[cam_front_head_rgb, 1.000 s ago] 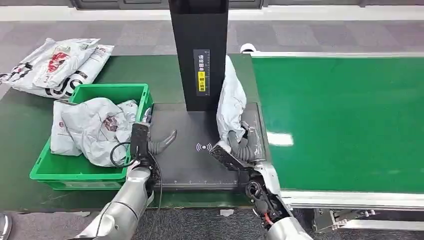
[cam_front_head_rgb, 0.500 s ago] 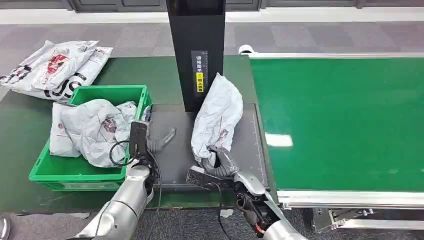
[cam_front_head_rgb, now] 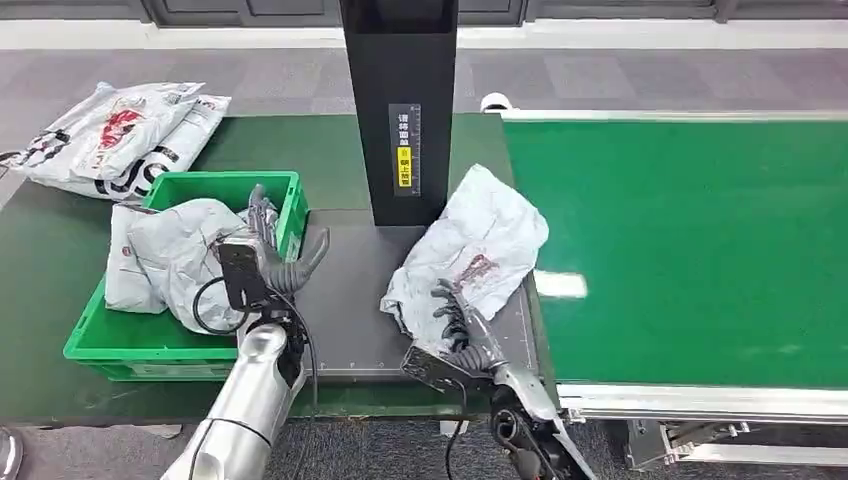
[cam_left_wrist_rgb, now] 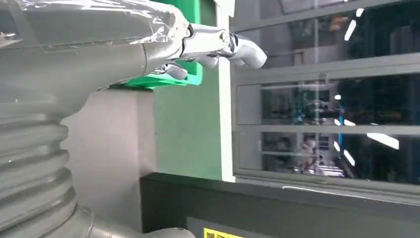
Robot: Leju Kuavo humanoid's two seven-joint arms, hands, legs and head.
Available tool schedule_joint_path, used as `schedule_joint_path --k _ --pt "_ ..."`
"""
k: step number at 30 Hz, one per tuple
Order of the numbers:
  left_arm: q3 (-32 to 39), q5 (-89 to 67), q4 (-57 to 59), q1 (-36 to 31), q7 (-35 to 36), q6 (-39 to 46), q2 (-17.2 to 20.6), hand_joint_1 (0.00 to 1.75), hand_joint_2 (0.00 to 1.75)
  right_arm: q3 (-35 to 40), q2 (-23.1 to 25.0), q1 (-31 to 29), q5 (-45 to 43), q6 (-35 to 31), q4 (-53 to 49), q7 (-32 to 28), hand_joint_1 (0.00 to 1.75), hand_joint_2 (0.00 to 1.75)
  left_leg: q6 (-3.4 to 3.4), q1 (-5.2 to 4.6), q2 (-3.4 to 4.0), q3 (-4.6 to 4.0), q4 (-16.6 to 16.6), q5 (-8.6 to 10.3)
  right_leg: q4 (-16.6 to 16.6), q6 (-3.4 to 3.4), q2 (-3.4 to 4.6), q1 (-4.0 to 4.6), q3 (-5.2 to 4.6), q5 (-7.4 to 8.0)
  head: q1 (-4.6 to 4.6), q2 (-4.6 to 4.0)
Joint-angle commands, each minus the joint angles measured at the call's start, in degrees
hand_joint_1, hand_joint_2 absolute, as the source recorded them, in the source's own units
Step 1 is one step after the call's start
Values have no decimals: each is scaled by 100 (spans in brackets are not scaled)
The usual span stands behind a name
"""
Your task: Moved the parcel from conveyor to table for the left to box.
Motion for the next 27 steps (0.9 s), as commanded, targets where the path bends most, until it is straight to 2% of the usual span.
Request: schedule_joint_path --k 1,5,13,16,17,20,23,26,27 --pt "-1621 -242 100 -35 28 364 336 0 175 -1577 117 79 -1495 -71 -1148 -1141 0 175 1 -3 0 -13 -1 2 3 -3 -6 -2 -15 0 0 2" --pt "-1770 -328 358 -140 28 303 327 0 175 -1626 118 92 -1576 -161 -1199 -1262 0 175 1 -3 -24 -26 -4 7 -3 -1 -31 -1 -23 1 0 2" --pt "-1770 -328 358 -140 28 303 327 0 175 -1626 118 92 -1576 -161 -1199 -1262 0 175 0 -1 -3 -27 -1 2 1 -1 -8 1 -34 3 0 0" --pt "-2227 -673 1380 -540 28 -212 267 0 175 -1800 190 139 -2310 -55 -1266 -1844 0 175 0 -2 -12 -29 -7 7 -3 -3 -21 1 -31 4 0 0" --pt "-2419 -919 1801 -693 28 -226 217 0 175 -1839 200 95 -2663 138 -1213 -2079 0 0 1 2 -15 -30 -2 4 -1 -2 -21 4 -31 3 0 2" --pt "-2911 -1711 3012 -1049 165 -572 79 0 175 -1956 165 -328 -3355 637 -689 -2343 0 0 4 -6 -17 -30 -3 6 2 1 -21 -4 -32 1 0 2" --pt "-3489 -2667 3241 -1037 895 -892 38 0 175 -2111 127 -840 -3714 1008 -114 -2397 0 0 6 -5 5 -28 -3 4 -2 2 -1 -3 -32 8 0 0" --pt "-3915 -3409 3361 -1000 1830 -1166 42 0 175 -2198 112 -925 -3835 1178 -23 -2399 0 0 5 -7 11 -28 -7 6 -8 2 3 -4 -32 14 2 2" --pt "-4114 -3737 3494 -1019 2570 -1565 83 0 175 -2091 93 -909 -3775 1300 -47 -2401 0 175 4 -10 6 -29 -7 6 -6 2 -1 -7 -35 13 0 2"
